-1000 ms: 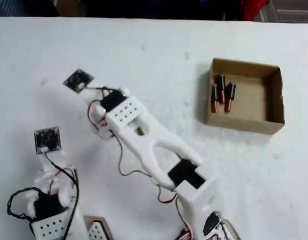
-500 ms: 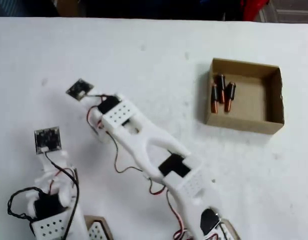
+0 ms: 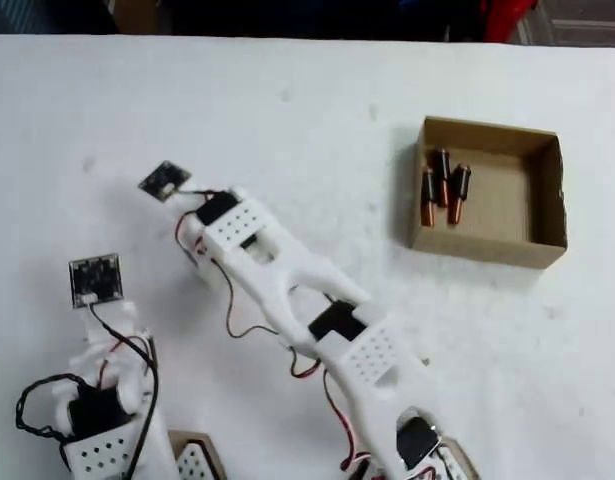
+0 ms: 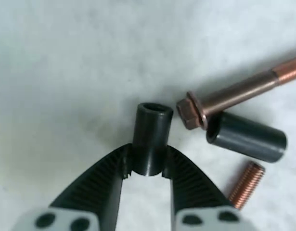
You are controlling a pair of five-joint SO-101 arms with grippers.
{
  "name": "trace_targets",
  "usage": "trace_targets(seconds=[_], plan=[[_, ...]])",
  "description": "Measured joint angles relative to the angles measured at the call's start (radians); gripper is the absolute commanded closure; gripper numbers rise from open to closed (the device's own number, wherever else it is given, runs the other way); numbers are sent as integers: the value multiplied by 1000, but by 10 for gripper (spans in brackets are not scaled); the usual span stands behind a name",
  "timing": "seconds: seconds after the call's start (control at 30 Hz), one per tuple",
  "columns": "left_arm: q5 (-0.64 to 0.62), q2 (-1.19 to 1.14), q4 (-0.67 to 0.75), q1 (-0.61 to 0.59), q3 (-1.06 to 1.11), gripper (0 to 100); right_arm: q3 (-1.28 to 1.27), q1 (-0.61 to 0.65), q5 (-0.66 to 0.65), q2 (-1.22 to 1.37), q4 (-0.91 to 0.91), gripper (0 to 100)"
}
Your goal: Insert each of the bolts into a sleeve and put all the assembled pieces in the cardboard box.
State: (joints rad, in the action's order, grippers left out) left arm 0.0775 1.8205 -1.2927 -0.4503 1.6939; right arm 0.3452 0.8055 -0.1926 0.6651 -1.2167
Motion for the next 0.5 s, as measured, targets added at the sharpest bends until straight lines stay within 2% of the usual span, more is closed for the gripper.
trace_targets(seconds=[0.23,0.37,0.5], plan=[[0,0,0,0,0,978,0,2,0,-23,-54,981],[0,0,0,0,0,978,-2,5,0,-114,-123,981],[0,0,0,0,0,978,-2,-46,0,-221,-181,981]])
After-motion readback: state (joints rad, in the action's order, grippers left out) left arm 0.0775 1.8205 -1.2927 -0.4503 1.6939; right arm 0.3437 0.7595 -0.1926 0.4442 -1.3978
